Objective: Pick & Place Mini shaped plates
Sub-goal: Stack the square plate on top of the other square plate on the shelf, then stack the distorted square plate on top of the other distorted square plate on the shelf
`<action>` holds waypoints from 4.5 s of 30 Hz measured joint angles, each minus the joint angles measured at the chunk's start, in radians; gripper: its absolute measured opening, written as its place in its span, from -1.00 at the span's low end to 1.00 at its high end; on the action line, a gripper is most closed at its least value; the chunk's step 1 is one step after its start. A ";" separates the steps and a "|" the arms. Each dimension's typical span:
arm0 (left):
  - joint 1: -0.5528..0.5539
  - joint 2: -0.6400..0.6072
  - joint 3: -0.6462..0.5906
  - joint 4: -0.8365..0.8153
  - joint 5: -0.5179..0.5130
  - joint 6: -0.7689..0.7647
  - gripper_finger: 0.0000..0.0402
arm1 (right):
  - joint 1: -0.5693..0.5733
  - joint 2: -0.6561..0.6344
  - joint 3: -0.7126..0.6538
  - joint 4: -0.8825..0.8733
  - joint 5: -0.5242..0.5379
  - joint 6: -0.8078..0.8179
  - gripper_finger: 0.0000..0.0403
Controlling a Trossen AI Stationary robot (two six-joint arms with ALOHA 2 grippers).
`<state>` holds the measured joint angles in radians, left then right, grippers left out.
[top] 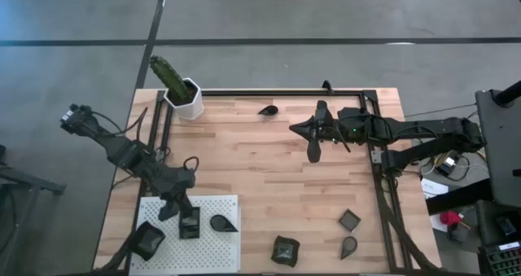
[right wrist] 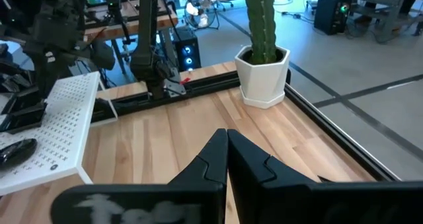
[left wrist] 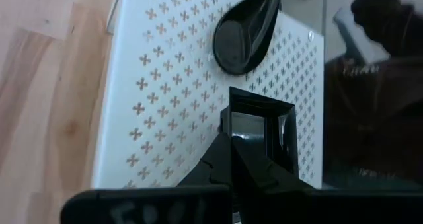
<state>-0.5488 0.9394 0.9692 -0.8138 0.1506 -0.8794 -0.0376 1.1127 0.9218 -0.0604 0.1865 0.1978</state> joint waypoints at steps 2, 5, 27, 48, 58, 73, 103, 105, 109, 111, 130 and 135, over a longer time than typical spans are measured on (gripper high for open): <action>-0.007 0.000 -0.015 0.017 -0.005 -0.049 -1.00 | 0.000 0.000 0.000 0.000 0.000 0.000 -0.96; -0.022 0.001 -0.042 0.014 -0.012 -0.126 -1.00 | 0.000 0.000 0.000 0.000 0.000 0.000 -0.96; -0.093 0.041 -0.061 0.109 0.015 -0.171 -1.00 | 0.000 0.001 0.000 0.000 0.000 -0.026 -0.96; -0.092 0.053 -0.061 0.107 0.008 -0.109 -0.65 | 0.000 0.001 0.000 0.000 -0.001 -0.033 -0.96; -0.091 0.031 -0.031 0.099 0.026 -0.087 -0.62 | 0.000 0.001 0.000 -0.002 -0.003 -0.033 -0.96; -0.087 0.017 0.015 0.094 -0.040 -0.006 -0.62 | 0.000 0.001 0.000 -0.004 -0.004 -0.028 -0.96; -0.055 0.027 -0.003 0.099 -0.982 0.259 -0.62 | 0.295 0.004 -0.033 -0.653 -0.055 0.673 -0.96; -0.055 0.034 -0.013 0.098 -0.981 0.262 -0.61 | 0.324 0.004 -0.049 -0.651 -0.056 0.716 -0.96; -0.055 0.039 -0.019 0.104 -0.982 0.267 -0.62 | 0.368 0.004 -0.092 -0.621 -0.056 0.752 -0.96; -0.055 0.039 -0.020 0.105 -0.982 0.269 -0.62 | 0.385 0.009 -0.108 -0.568 -0.054 0.741 -0.96; -0.055 0.039 -0.020 0.107 -0.982 0.284 -0.61 | 0.532 0.414 0.007 -0.202 -0.164 0.228 -0.96; -0.055 0.039 -0.020 0.107 -0.981 0.303 -0.62 | 0.565 0.477 0.060 -0.170 -0.189 0.191 -0.96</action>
<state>-0.6041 0.9779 0.9492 -0.7067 -0.8309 -0.5760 0.5269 1.5892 0.9822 -0.2304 -0.0024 0.3889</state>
